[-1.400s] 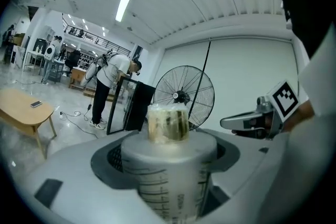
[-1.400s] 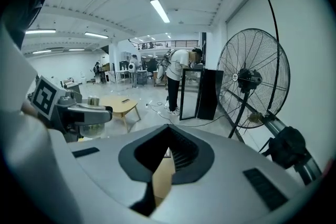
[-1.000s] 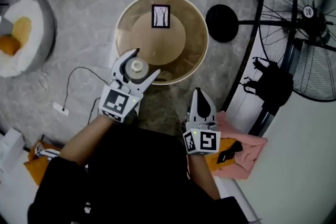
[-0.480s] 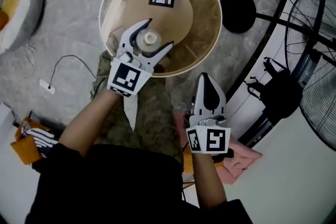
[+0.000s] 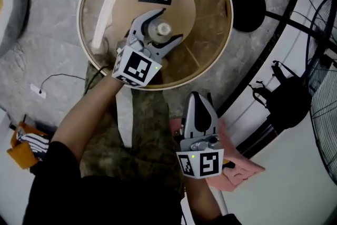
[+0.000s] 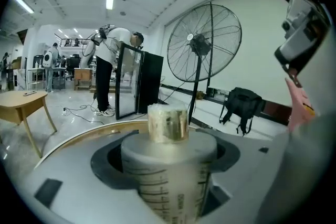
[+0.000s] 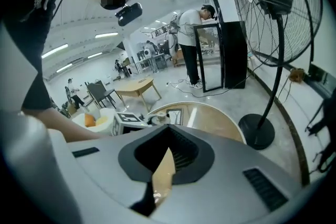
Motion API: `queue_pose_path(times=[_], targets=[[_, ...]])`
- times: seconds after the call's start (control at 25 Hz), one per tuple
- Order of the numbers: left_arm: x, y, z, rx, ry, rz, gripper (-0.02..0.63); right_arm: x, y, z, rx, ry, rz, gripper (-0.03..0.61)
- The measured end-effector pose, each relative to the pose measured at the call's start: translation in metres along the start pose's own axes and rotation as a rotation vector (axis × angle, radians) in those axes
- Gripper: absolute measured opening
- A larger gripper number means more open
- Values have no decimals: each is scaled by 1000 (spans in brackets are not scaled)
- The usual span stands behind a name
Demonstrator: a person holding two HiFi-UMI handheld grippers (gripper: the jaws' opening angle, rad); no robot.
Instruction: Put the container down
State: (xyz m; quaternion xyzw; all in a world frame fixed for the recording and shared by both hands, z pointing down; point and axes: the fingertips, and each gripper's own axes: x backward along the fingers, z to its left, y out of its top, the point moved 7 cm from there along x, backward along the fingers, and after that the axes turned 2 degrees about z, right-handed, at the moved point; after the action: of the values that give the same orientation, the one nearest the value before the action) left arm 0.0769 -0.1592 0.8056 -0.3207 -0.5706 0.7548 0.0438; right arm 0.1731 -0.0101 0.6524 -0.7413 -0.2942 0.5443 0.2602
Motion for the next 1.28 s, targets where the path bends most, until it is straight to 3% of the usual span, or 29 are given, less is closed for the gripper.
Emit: queue_pose_path(times=[0.2,0.76,0.92,1.08,1.28], targets=[[-28,-34,-4,-55,-33,33,350,-12,-21,1,-2,71,14,21],[-58,-62,-12,-88,-77,71,350,-27,-23,-28,-57,62,-6,21],[-56,-72,-13,-81,-94,104,350,-26,-27,-16,-76,95,-2,21],[-53,-74,-15,-101,-98,85,350,-27,-31,1,-68,147,7,21],[-47,-81,-17,-142,-95,96,350,-29,-30,11,-69,156,-10,21]])
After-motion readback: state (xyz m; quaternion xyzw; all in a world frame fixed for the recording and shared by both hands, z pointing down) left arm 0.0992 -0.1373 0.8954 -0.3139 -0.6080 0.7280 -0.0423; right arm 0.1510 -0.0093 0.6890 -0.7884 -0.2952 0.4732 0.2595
